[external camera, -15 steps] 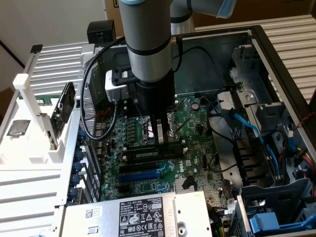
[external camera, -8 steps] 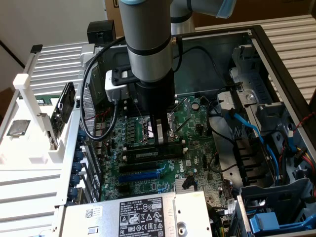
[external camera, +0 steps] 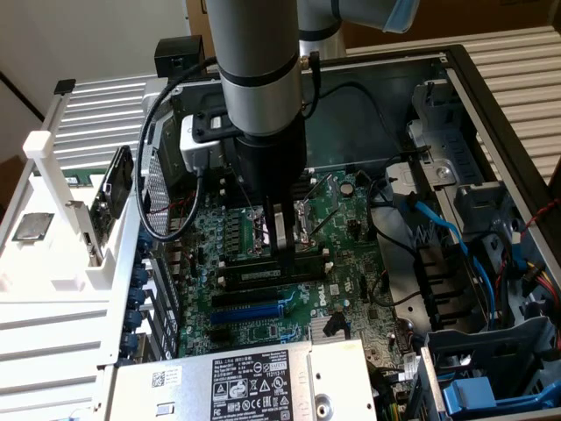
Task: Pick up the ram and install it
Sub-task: 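Insert the ram into the slot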
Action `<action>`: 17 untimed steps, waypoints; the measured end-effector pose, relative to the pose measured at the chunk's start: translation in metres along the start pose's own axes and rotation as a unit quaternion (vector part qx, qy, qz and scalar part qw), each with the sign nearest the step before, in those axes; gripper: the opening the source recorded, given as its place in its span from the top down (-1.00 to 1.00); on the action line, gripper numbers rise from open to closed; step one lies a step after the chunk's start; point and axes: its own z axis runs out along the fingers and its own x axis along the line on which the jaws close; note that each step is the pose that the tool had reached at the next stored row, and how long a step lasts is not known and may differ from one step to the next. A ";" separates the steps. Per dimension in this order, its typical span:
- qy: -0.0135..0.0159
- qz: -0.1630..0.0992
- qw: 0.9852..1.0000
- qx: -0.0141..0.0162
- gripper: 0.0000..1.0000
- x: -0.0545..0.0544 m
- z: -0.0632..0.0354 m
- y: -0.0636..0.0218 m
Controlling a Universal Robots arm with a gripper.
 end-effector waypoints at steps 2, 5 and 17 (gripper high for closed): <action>0.000 0.000 1.000 0.000 0.58 0.000 -0.0037 0.0005; 0.000 0.000 1.000 0.000 0.58 0.000 -0.0037 0.0006; 0.000 0.000 1.000 0.000 0.58 0.000 -0.0038 0.0006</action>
